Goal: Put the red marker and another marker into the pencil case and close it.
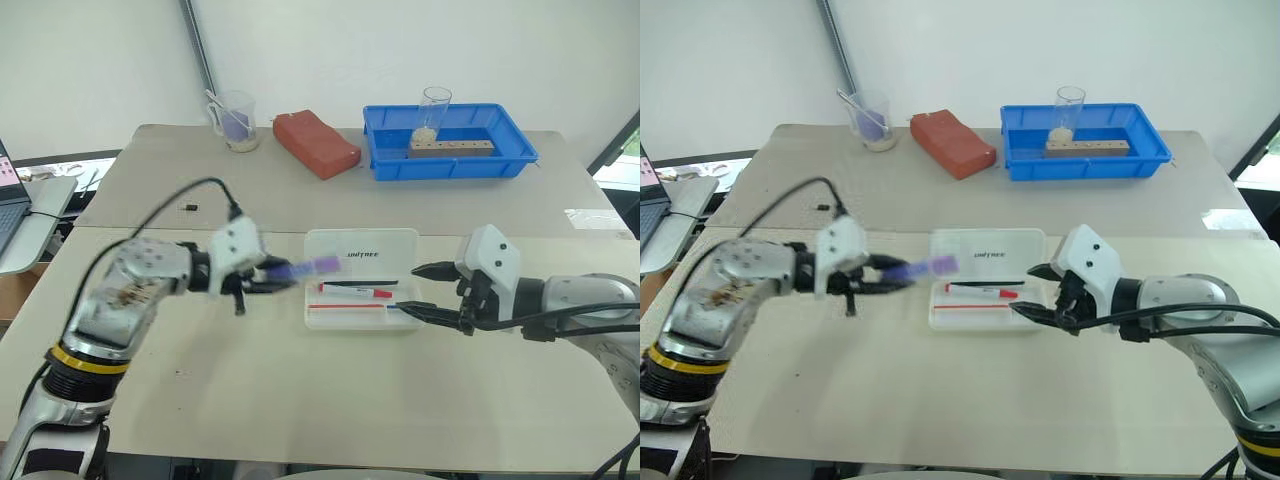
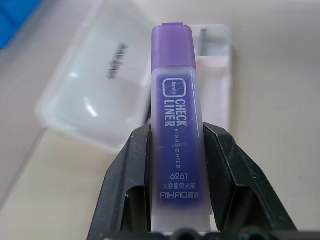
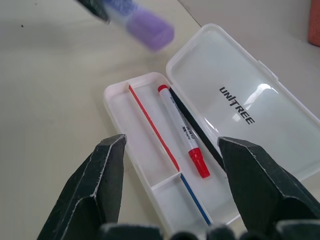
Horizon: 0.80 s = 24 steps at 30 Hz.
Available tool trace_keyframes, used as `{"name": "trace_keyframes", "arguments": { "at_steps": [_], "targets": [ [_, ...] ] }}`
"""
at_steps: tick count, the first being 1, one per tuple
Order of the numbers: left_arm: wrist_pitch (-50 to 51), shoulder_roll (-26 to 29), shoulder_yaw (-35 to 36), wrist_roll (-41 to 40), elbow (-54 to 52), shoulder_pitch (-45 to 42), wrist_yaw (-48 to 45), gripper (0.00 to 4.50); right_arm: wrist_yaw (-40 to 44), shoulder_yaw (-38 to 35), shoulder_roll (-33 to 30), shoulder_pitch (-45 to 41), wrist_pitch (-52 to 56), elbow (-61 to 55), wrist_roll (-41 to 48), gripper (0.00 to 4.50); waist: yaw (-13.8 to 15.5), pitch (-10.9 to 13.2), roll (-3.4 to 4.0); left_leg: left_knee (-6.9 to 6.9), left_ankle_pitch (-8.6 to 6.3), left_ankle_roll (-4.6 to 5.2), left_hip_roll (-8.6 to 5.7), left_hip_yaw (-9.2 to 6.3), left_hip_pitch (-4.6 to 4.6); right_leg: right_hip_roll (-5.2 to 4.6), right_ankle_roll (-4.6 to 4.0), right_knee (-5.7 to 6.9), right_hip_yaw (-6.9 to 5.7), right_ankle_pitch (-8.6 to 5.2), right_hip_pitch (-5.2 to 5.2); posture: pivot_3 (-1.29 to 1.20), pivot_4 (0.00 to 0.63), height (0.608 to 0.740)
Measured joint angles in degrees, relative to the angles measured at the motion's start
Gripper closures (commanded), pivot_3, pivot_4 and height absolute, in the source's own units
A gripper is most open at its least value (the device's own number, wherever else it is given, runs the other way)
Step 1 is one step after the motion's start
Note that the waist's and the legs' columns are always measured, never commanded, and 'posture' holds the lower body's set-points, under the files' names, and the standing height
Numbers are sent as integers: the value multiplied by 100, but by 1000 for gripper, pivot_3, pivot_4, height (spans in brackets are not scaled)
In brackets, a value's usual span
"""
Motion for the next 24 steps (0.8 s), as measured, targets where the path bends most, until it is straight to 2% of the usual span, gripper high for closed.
{"name": "trace_keyframes", "arguments": {
  "at_steps": [4,11,15,24],
  "targets": [
    [-434,-416,-645,439,380,-158,12,3563,6,-254,-14,446,-31,-39,-51,1235,58,1,-5,8,0,0,-5,-4,-6,-1,1,-5,-1,0,3,0,150,740],
    [-863,-953,-1118,998,834,-262,147,3563,-5,-602,-59,855,-30,-153,-125,1235,26,5,-12,9,0,1,-6,-5,-7,0,3,-3,3,-1,3,0,150,740],
    [-924,-1186,-1195,1198,987,-404,309,3563,-73,-612,-58,870,-25,-266,-120,1235,26,6,-13,10,0,1,-6,-8,-7,1,4,-2,3,-1,4,0,150,740],
    [-1052,-1248,-1195,1404,1200,-417,388,3563,-148,-616,-58,850,8,-308,-17,1235,32,6,-13,11,0,1,-7,-8,-8,0,6,-2,3,-2,5,0,150,740]
  ]
}}
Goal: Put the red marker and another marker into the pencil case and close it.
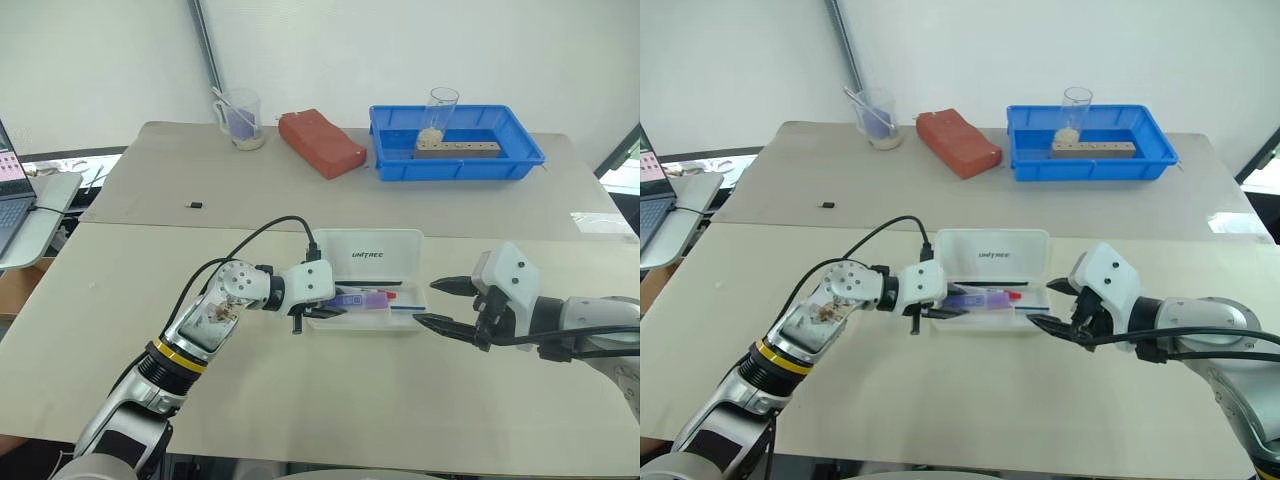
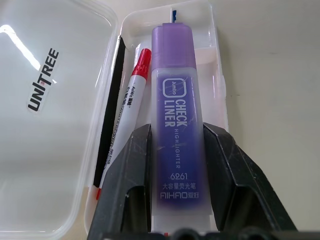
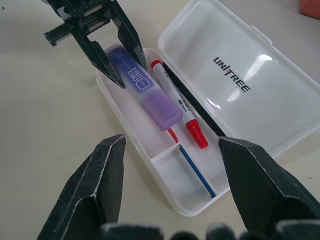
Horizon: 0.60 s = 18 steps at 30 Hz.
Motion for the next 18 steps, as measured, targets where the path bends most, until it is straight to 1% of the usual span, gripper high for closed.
{"name": "trace_keyframes", "arguments": {
  "at_steps": [10,12,16,17,18],
  "targets": [
    [0,0,-12,14,-13,61,-106,3563,-81,22,1,-98,0,3,-3,1235,-1,-1,1,0,0,0,0,0,0,0,11,0,-1,-7,0,0,150,740],
    [2,-11,-12,5,-19,61,-119,2509,-88,22,1,-105,0,3,-3,1235,-1,-1,1,0,0,0,0,0,0,0,11,0,0,-6,0,0,150,740],
    [11,-11,-11,-19,-148,73,-181,856,-88,21,1,-105,0,14,-3,1235,-1,-1,2,0,0,0,0,0,0,0,11,0,0,-6,1,0,150,740],
    [10,-11,-11,-20,-179,79,-185,335,-88,21,1,-105,0,27,-4,1235,-1,-1,2,0,0,0,0,0,0,0,11,0,0,-6,1,0,150,740],
    [13,-7,-9,-19,-206,95,-186,71,-88,21,1,-105,0,57,-7,1235,-2,-1,2,0,0,0,0,0,1,0,11,0,0,-6,1,0,150,740]
  ]
}}
